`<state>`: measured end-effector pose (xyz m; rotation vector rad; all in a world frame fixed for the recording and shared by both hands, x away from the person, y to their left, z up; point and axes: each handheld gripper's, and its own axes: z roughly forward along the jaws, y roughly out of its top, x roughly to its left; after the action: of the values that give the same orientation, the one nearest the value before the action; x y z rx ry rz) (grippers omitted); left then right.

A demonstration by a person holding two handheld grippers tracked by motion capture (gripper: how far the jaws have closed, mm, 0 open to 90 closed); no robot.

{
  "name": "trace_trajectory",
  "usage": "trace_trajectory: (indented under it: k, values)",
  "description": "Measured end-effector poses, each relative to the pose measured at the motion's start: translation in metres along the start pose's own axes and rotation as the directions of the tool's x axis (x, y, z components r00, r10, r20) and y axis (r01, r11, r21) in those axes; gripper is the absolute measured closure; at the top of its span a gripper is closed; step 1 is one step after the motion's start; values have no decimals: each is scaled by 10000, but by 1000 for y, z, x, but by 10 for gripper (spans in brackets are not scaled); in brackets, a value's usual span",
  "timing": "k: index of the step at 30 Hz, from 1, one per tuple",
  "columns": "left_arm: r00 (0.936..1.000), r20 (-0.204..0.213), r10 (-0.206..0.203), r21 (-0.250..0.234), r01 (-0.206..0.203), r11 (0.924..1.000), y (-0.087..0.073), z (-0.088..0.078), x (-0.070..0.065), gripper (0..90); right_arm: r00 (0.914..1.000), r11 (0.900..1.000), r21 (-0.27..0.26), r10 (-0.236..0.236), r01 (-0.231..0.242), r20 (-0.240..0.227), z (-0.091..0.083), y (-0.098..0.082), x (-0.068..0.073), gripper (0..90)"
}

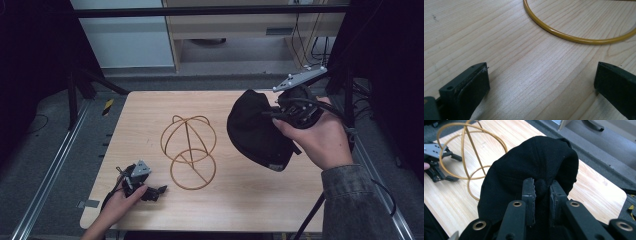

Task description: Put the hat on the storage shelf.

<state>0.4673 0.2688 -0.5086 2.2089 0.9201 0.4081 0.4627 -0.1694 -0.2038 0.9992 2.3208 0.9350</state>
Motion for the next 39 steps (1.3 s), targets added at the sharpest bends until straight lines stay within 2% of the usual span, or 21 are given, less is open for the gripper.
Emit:
trace_trajectory:
  k: [8,12,19,27,30,39]
  values:
    - [10000,-2,-2,3,2,10000,0,0,0,0,10000,9995,-303,-10,9,-19,-9,13,-1,780]
    - [10000,-4,0,4,0,10000,0,0,0,0,9997,9981,-591,-194,185,-147,-16,23,4,780]
    - [10000,-11,-16,-13,16,10000,0,0,0,0,9988,9967,-697,-423,405,-246,-17,36,12,780]
    - [10000,-10,-13,-8,13,10000,0,0,0,0,9956,9922,-1088,-679,606,-649,-4,58,29,781]
    - [10000,-1,-3,7,3,10000,0,0,0,0,9921,9897,-1145,-954,858,-816,2,70,39,781]
    - [10000,20,2,38,-2,10000,0,0,0,0,9879,9872,-1301,-1071,923,-1124,15,84,54,781]
